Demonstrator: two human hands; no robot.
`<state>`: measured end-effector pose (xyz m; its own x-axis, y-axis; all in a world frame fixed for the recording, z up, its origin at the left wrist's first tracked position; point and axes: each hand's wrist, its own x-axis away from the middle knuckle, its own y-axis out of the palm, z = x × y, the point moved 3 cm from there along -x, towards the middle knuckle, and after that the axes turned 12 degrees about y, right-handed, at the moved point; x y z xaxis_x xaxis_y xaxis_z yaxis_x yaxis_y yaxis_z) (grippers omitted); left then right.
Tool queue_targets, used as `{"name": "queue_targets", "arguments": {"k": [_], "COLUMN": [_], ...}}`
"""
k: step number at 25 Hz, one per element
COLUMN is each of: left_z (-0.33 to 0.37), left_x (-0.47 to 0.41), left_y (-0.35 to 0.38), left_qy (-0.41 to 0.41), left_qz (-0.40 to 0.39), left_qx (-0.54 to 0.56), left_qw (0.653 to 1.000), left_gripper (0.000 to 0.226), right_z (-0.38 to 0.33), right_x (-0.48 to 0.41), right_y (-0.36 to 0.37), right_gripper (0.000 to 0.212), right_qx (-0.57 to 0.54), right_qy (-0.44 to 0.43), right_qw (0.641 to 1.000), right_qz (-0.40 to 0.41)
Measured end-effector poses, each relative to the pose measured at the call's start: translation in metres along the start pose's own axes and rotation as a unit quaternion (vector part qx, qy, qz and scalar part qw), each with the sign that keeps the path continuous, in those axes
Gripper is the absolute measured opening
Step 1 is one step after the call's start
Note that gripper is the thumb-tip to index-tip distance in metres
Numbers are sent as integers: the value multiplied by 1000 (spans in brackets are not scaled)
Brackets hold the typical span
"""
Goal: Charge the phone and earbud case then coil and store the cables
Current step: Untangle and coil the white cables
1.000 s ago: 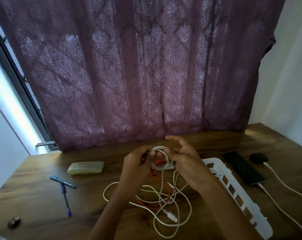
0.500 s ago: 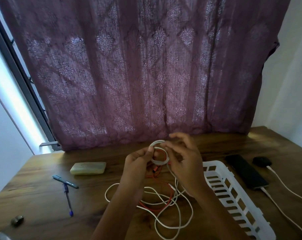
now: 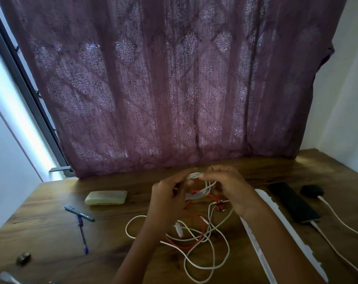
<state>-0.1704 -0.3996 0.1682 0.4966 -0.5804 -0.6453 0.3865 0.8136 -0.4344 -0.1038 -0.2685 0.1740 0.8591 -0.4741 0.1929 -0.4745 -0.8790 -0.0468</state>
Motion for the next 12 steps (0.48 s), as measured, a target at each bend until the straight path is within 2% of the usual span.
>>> {"name": "queue_targets", "arguments": {"k": [7,12], "left_z": [-3,1], "left_x": [0,0], "left_y": [1,1], "left_qy": [-8,8], "left_qz": [45,61], "left_qx": [-19,-42], "left_qw": [999,997], "left_gripper": [21,23], "right_z": [-12,-14], "right_x": [0,-1], "right_y": [-7,-9], "right_gripper": [36,30], "right_qx": [3,61], "right_qy": [-20,-80], "right_qw": [1000,994], "right_qz": [-10,39]}}
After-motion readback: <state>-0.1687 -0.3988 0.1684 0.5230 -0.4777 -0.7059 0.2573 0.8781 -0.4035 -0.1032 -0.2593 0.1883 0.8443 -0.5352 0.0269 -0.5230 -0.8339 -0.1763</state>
